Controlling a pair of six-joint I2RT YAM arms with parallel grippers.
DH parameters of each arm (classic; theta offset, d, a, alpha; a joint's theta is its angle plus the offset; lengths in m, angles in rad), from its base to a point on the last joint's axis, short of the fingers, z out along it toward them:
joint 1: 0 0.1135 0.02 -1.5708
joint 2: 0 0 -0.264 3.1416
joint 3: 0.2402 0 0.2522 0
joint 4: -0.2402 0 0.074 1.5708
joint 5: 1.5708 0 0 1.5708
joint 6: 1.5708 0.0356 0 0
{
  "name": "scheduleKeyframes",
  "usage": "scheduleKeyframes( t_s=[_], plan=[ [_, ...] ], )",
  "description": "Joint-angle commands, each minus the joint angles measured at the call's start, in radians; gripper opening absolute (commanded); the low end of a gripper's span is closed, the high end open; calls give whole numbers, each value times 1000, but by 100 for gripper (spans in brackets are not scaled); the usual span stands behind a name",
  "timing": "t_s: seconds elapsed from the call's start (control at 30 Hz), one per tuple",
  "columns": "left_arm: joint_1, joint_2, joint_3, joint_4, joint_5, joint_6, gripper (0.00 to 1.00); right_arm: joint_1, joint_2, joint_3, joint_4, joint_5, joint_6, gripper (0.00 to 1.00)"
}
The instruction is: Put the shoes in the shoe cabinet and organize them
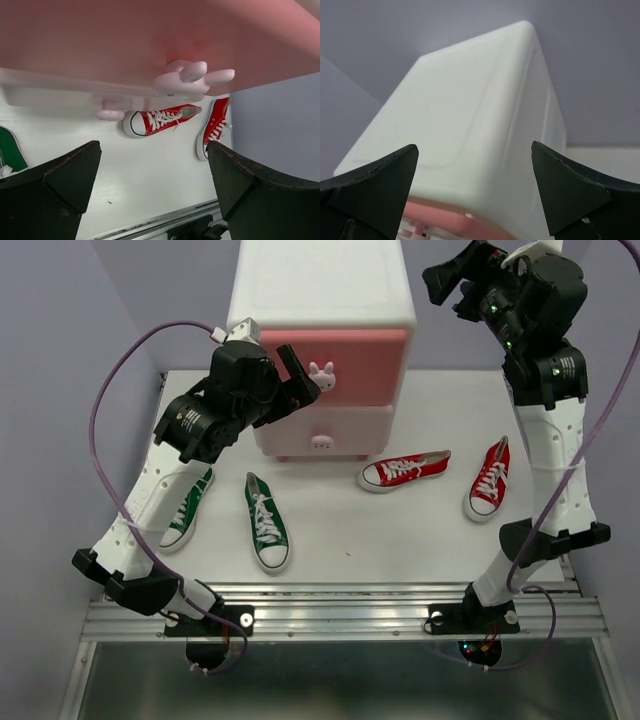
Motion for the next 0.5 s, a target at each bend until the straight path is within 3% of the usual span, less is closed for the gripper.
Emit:
scheduleKeyframes(
  t_s=[0.0, 0.17, 0.3, 0.47],
  plan=[
    [-5, 10, 72, 10, 2, 30, 99, 5, 104, 132, 282, -161, 49, 100],
    [-9, 12, 102, -34, -17, 15, 99, 75, 225, 167, 449, -233, 59, 100],
    [-10, 9, 102, -34, -28, 4, 99, 157, 250, 152, 415, -213, -12, 100],
    [-10, 33, 106, -19, -42, -38, 99, 171, 250, 107, 332, -204, -44, 100]
  ],
)
